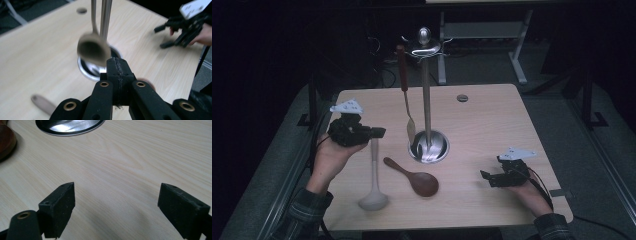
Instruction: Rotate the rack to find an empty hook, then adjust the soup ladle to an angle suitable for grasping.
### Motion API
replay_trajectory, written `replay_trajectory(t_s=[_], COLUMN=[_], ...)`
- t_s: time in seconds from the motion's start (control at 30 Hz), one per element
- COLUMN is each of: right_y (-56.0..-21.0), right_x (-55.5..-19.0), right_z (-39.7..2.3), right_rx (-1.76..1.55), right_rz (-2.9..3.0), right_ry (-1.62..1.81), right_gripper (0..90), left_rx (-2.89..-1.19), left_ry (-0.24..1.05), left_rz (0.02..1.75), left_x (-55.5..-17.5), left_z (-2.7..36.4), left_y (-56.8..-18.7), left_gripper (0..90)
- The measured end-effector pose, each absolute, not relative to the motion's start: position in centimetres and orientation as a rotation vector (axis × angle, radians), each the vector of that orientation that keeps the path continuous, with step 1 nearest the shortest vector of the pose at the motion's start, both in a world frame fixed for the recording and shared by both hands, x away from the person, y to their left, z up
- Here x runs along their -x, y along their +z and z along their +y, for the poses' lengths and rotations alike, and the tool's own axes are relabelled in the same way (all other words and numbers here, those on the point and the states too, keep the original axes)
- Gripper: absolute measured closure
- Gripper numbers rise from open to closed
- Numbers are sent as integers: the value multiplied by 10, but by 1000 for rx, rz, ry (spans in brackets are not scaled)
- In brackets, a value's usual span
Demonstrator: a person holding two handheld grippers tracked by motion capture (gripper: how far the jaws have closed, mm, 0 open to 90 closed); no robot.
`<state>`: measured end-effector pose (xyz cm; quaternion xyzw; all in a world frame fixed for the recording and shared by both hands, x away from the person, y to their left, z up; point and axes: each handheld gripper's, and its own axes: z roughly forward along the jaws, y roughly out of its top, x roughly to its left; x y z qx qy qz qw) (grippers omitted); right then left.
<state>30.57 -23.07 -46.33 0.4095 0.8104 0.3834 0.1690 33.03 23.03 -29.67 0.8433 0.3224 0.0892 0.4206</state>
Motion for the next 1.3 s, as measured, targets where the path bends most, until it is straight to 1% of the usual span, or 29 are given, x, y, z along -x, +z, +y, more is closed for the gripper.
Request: replay_trajectory(t_s=[0.4, 0.47, 0.53, 0.67, 0.77, 1.0, 1.1, 1.3], right_y=[-463, -463, -463, -464, -465, -465, -465, -465], right_x=[-306, -306, -306, -307, -307, -305, -305, -305], right_z=[-233, -233, -232, -231, -231, -230, -230, -230], right_rx=[-1170, -1178, -1175, -1177, -1174, -1156, -1148, -1147], right_rz=[2285, 2285, 2288, 2295, 2305, 2319, 2318, 2319], right_ry=[1062, 1055, 1049, 1046, 1045, 1045, 1045, 1043], right_gripper=[140, 139, 139, 139, 139, 139, 139, 139], left_rx=[-2158, -2144, -2137, -2156, -2203, -2265, -2309, -2327], left_ry=[190, 162, 171, 147, 145, 99, 111, 90], left_rz=[884, 893, 904, 909, 900, 938, 958, 957], left_x=[-323, -323, -321, -320, -319, -313, -313, -315], left_z=[245, 249, 251, 255, 256, 252, 250, 248], left_y=[-363, -373, -383, -401, -412, -433, -440, -446], left_gripper=[895, 895, 895, 895, 895, 894, 894, 893])
